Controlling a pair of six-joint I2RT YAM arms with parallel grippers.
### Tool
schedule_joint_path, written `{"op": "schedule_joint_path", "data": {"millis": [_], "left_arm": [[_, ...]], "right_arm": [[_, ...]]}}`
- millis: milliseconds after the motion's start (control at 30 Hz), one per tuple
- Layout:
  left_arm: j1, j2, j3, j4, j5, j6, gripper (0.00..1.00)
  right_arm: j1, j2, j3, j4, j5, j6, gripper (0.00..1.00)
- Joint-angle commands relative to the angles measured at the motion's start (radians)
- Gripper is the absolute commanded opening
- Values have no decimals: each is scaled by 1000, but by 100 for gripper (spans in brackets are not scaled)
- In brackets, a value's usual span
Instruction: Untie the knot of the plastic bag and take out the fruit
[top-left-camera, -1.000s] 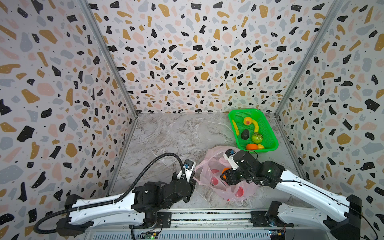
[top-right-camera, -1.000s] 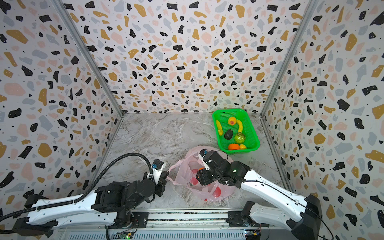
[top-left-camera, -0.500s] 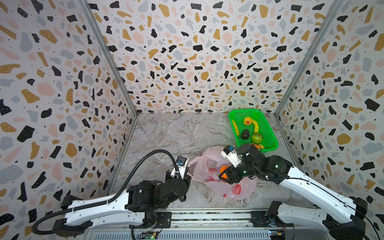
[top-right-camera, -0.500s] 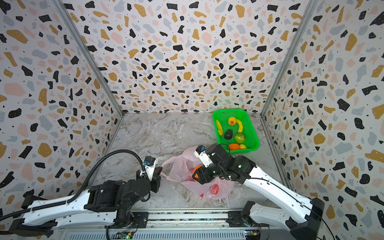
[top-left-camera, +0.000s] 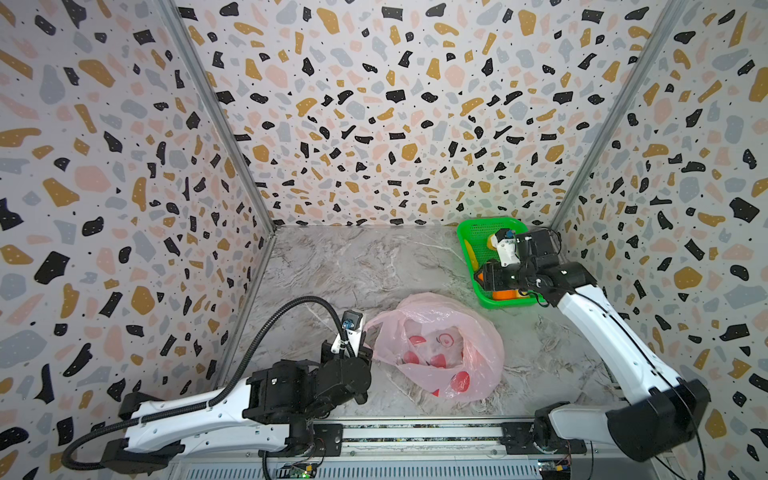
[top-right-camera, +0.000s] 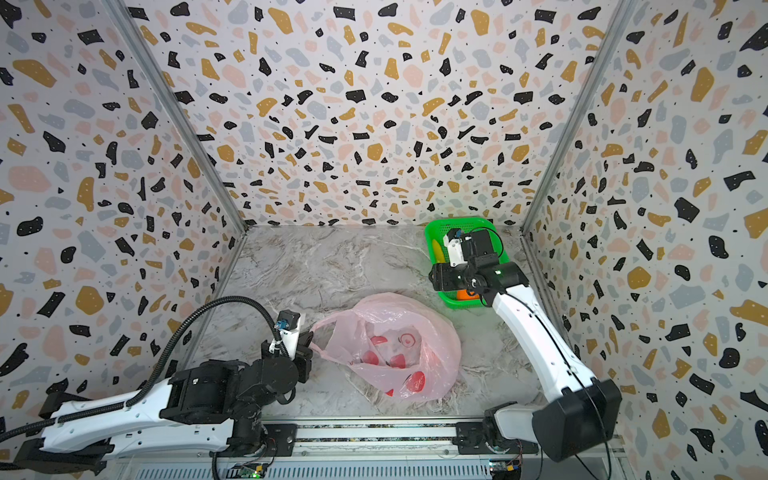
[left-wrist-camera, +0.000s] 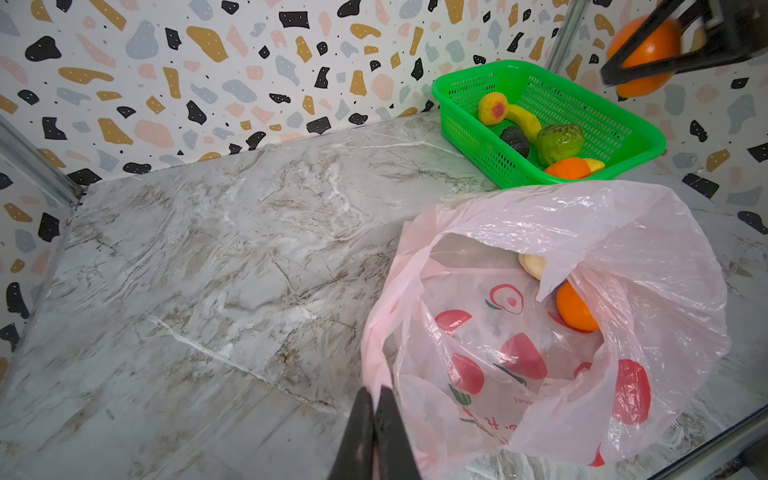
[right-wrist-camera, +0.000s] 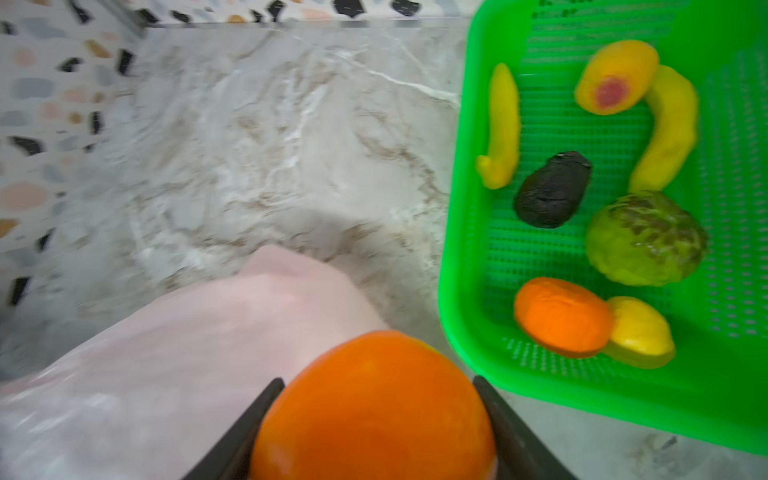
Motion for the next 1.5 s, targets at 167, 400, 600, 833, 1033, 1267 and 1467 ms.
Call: {"op": "schedule_joint_path", "data": {"millis": [167,400,600,833,1033,1267,1467], "left_arm": [[-5,-8,-1,43,-1,17,0],[-4,6,-13,65,20,23,0],[-4,6,-7,60,18,27,0],[-4,28,-6,70,30,43,0],[-4,21,45,87,86,136,40],[-3,38,216,137,267,412,84],[16,254,334,58,446,663,91]], "right_arm": [[-117,259,6,268,161,-34,70],[-159,358,75,263,137,-35,92],[-158,303,61,236,97,-26,93],[-154,152,-2,156,12,-43,93],[-150,48,-35,82,-53,-54,94],[-139,-51,-53,17,-105,-51,93],[-132,-114,-47,-36,-131,-47,93]]}}
